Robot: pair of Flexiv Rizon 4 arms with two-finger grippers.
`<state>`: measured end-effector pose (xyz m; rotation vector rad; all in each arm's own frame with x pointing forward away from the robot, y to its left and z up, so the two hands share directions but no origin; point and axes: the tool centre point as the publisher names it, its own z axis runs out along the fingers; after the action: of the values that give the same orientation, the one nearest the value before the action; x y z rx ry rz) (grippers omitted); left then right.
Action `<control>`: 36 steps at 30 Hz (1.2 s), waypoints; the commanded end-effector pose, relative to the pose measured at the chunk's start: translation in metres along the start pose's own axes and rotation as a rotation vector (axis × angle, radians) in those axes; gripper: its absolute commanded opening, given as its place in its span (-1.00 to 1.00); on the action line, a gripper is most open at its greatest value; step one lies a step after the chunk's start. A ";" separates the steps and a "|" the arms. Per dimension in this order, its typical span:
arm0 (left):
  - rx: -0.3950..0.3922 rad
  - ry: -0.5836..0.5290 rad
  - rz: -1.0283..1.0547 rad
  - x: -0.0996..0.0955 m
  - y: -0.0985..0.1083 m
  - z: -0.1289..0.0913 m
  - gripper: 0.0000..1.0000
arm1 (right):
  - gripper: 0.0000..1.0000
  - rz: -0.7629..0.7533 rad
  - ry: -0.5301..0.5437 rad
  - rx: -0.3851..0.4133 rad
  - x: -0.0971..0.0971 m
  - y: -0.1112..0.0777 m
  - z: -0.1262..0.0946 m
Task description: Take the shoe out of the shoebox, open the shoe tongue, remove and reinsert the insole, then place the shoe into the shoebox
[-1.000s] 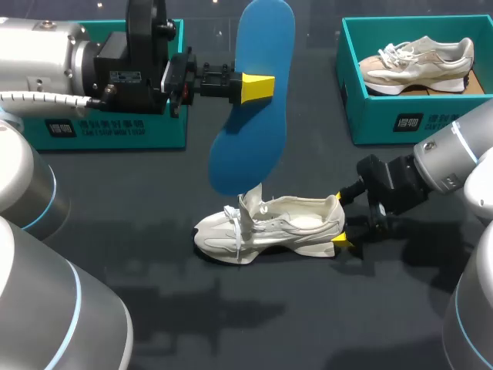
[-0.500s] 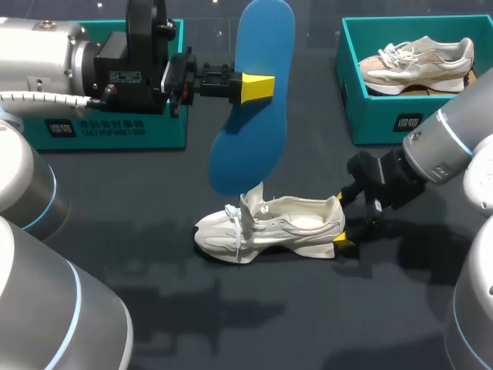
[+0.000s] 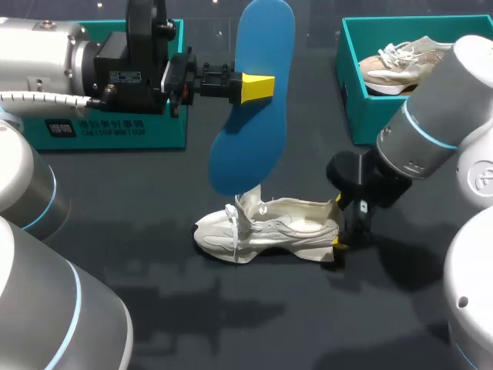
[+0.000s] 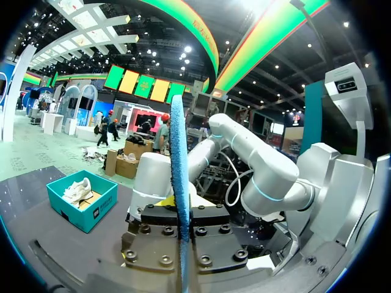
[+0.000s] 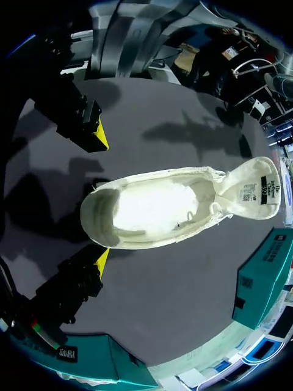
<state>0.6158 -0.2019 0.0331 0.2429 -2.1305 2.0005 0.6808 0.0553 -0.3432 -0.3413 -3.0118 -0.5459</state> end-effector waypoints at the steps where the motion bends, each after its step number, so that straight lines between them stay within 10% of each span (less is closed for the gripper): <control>1: 0.000 -0.001 0.000 0.001 0.001 0.000 -1.00 | 1.00 0.056 -0.019 0.228 0.007 0.005 -0.011; 36: 0.000 -0.001 0.000 0.001 0.001 0.000 -1.00 | 1.00 -0.042 -0.104 0.195 -0.007 0.040 -0.006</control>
<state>0.6158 -0.2019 0.0331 0.2429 -2.1305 2.0005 0.6931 0.0836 -0.3218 -0.3044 -3.1450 -0.2544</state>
